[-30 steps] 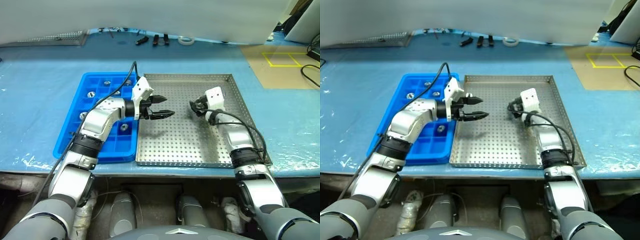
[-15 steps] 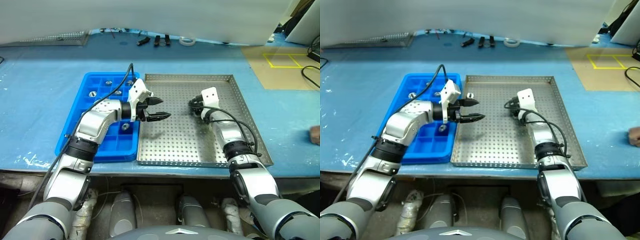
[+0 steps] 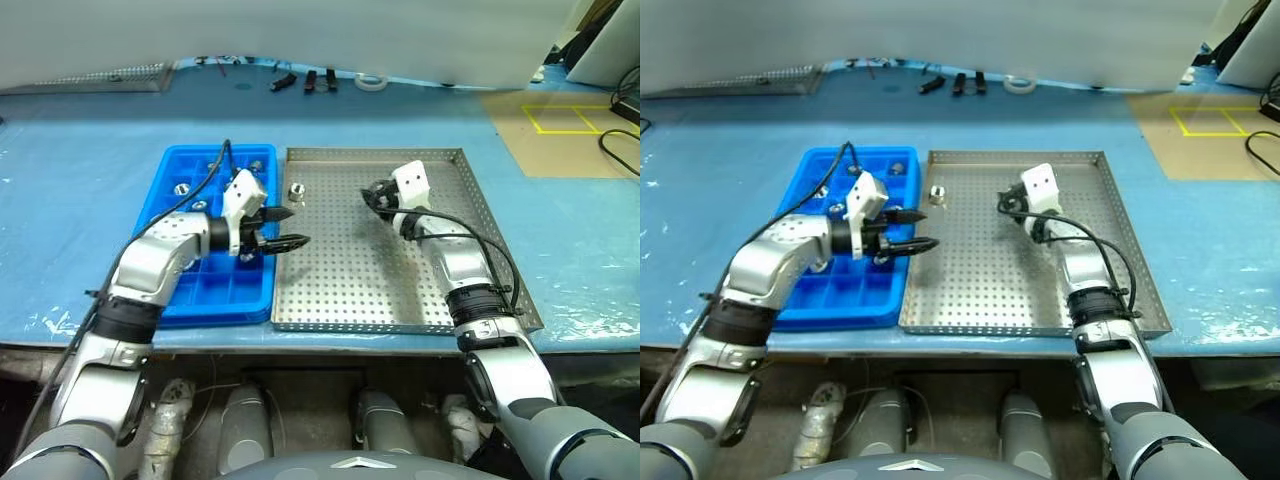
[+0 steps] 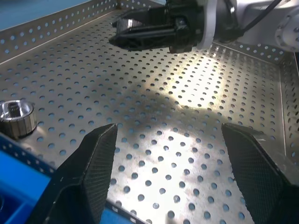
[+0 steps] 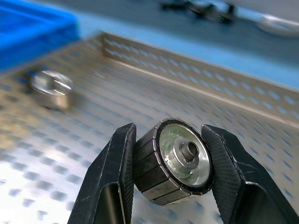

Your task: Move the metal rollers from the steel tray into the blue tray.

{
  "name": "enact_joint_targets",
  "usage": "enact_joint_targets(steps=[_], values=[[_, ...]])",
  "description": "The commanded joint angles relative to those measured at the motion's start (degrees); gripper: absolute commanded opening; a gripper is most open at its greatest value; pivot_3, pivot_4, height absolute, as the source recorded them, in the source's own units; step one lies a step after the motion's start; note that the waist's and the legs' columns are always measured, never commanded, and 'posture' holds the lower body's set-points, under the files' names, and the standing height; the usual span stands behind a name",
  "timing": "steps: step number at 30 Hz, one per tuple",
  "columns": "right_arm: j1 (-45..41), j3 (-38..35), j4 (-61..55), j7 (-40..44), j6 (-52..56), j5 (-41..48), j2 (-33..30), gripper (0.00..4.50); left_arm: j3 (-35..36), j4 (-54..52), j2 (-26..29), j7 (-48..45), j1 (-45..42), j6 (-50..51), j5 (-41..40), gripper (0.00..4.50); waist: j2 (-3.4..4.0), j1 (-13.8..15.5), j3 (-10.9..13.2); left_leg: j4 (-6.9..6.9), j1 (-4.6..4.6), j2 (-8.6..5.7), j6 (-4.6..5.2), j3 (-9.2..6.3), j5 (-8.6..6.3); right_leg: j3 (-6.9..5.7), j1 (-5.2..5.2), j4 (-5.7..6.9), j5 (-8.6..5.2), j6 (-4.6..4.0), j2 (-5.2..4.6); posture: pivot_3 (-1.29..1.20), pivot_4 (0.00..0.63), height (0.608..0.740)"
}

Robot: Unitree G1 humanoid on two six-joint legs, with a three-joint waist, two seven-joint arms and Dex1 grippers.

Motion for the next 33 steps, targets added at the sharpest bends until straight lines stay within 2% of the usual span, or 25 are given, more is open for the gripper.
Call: enact_joint_targets(steps=[1, 8, 15, 22, 30, 32, 33], values=[[-1.4, 3.5, -6.4, 6.0, 2.3, 2.0, 0.5, 1.80, 4.4, -7.5, 2.6, -0.6, 4.1, 0.2, -3.4, 3.76, 0.00, 0.6, 0.0, -0.04, 0.01, 0.00, 0.00, 0.00, 0.00, -0.02, 0.00, -0.02, -0.01, -0.01, -0.01, 0.14, 0.150, 0.740], [-6.1, 9.1, -1.4, 12.8, 0.5, 1.7, 5.5, 1.80, 12.3, -19.8, 5.7, 7.1, 17.1, 4.0, -5.8, 3.76, -0.01, 3.6, 0.0, -0.41, -0.02, 0.03, -0.01, -0.05, 0.00, -0.16, -0.13, -0.08, -0.09, -0.14, -0.04, 0.37, 0.150, 0.740], [-13.2, 10.3, 13.2, 13.5, -7.4, -0.2, 13.7, 1.80, 21.5, -28.4, 4.4, 17.2, 27.3, 6.8, -7.7, 3.76, -0.01, 7.2, 0.0, -0.50, -0.13, 0.05, 0.00, -0.15, -0.02, -0.24, -0.21, -0.07, -0.16, -0.21, -0.05, 0.48, 0.150, 0.740], [-16.0, 9.8, 23.8, 13.1, -11.6, -2.2, 17.0, 1.80, 25.2, -31.4, 4.2, 21.4, 30.9, 8.1, -10.4, 3.76, -0.01, 10.3, 0.0, -0.48, -0.42, 0.07, -0.01, -0.29, -0.02, -0.36, -0.32, -0.08, -0.17, -0.20, -0.07, 0.51, 0.150, 0.740], [-17.8, 7.6, 31.4, 9.0, -14.8, -4.1, 17.1, 1.80, 24.3, -31.7, 5.0, 22.7, 29.9, 8.8, -12.2, 3.76, -0.01, 11.0, 0.0, -0.46, -0.48, 0.08, -0.04, -0.33, 0.00, -0.35, -0.43, 0.04, -0.16, -0.19, -0.05, 0.50, 0.150, 0.740], [-18.5, 6.7, 32.7, 7.6, -15.2, -4.2, 17.0, 2.57, 23.6, -31.2, 5.3, 22.3, 29.3, 8.9, -12.5, 3.76, -0.01, 11.0, 0.0, -0.45, -0.48, 0.08, -0.04, -0.33, 0.00, -0.35, -0.44, 0.05, -0.16, -0.19, -0.05, 0.48, 0.150, 0.740], [-18.6, 6.6, 32.6, 7.5, -15.3, -4.3, 17.0, 2.81, 23.3, -30.9, 5.6, 22.1, 28.8, 9.0, -12.5, 3.76, -0.01, 11.0, 0.0, -0.44, -0.49, 0.08, -0.05, -0.33, 0.00, -0.35, -0.45, 0.05, -0.16, -0.19, -0.04, 0.48, 0.150, 0.740]])
